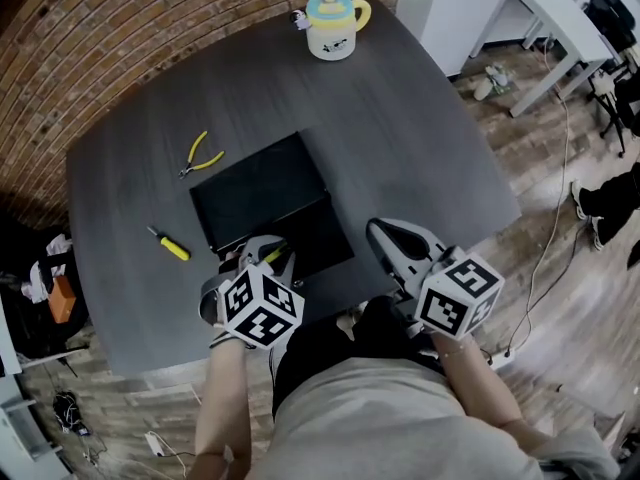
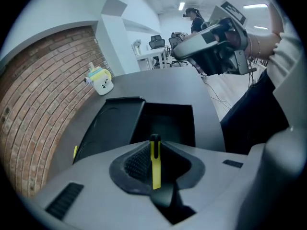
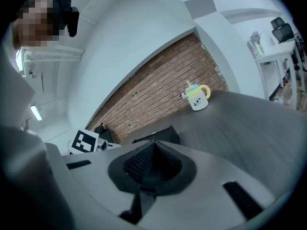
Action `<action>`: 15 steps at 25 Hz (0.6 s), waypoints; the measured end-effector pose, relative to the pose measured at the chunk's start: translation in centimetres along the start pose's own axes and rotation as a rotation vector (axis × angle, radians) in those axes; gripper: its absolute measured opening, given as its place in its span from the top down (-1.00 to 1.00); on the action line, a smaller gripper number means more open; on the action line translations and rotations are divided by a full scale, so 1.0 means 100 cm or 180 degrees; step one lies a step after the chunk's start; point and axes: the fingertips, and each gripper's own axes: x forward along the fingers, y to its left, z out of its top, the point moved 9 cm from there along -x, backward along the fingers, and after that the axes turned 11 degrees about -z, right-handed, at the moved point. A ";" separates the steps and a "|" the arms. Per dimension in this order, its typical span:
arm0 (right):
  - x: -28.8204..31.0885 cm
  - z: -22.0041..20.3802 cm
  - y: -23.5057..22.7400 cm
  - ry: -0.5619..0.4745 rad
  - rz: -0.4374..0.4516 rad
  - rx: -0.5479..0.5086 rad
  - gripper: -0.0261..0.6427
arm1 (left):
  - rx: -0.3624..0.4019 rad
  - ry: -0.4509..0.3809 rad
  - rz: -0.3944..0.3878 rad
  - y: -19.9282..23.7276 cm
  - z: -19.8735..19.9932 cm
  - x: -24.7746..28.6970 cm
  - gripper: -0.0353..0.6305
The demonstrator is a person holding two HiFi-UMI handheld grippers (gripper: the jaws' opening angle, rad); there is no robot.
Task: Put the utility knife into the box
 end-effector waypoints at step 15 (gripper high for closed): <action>0.012 -0.009 -0.013 0.0341 0.0234 -0.0122 0.91 | 0.0394 0.0852 -0.0089 -0.005 -0.003 0.055 0.66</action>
